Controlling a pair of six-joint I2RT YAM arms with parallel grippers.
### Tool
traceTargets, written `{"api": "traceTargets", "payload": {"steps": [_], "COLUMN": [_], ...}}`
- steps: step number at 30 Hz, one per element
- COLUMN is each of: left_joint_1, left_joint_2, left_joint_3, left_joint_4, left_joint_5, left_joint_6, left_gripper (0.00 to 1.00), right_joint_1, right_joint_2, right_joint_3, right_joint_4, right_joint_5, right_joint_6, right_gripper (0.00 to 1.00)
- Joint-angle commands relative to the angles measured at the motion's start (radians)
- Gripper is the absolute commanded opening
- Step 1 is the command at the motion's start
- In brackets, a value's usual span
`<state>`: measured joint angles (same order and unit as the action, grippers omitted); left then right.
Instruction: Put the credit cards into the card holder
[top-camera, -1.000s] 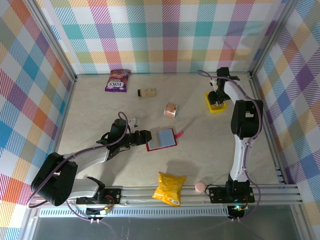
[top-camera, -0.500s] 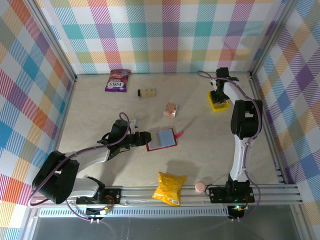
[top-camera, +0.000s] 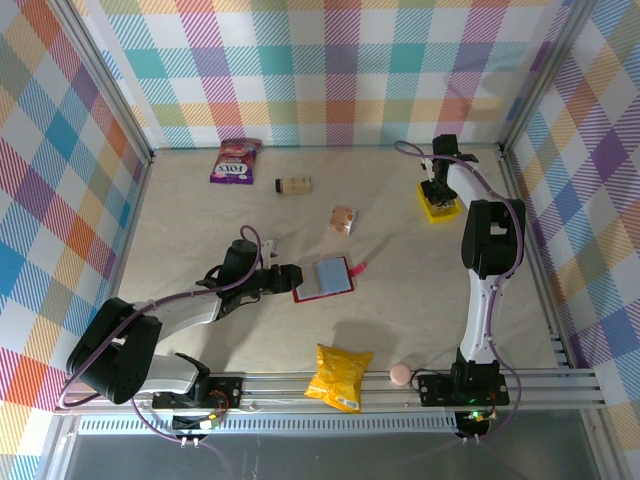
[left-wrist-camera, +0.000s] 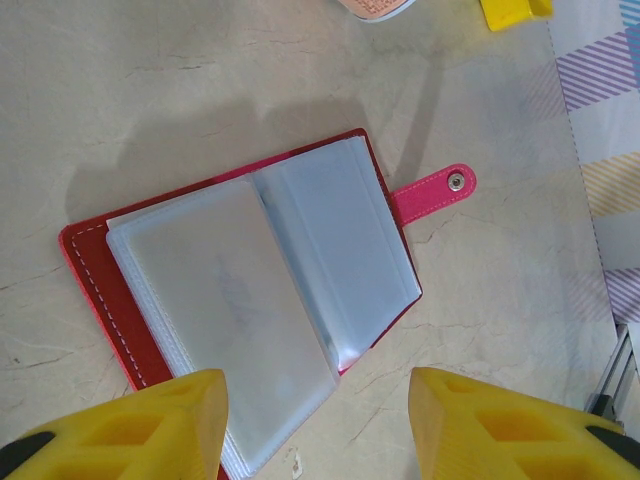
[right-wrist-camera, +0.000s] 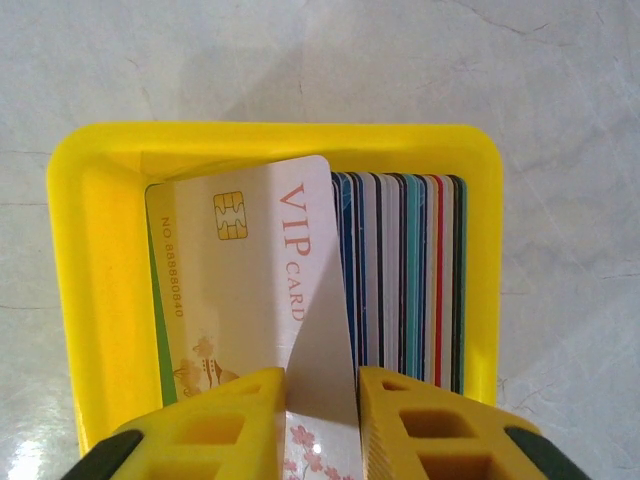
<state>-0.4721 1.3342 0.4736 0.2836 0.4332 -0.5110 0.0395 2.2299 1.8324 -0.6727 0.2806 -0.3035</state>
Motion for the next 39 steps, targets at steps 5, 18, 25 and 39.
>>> {"api": "traceTargets", "payload": {"steps": [5, 18, 25, 39], "left_joint_1": [0.013, 0.014, 0.013, 0.019], "left_joint_2": [0.000, -0.011, -0.017, -0.105], "left_joint_3": [-0.007, -0.009, -0.010, -0.045], "left_joint_4": [-0.010, -0.023, -0.015, 0.032], "left_joint_5": [-0.007, -0.011, 0.006, 0.039], "left_joint_6": [0.022, 0.029, 0.022, -0.085], "left_gripper": [0.50, 0.50, 0.50, 0.49], "right_joint_1": [0.000, 0.014, 0.014, 0.091], "right_joint_2": [-0.057, -0.100, -0.191, -0.893], "right_joint_3": [-0.016, -0.027, -0.024, -0.704], "right_joint_4": [0.012, 0.005, -0.039, 0.342], "right_joint_5": [0.002, -0.022, -0.099, -0.717], "right_joint_6": [0.022, 0.039, 0.124, 0.728], "right_gripper": [0.21, 0.09, 0.00, 0.00]}}
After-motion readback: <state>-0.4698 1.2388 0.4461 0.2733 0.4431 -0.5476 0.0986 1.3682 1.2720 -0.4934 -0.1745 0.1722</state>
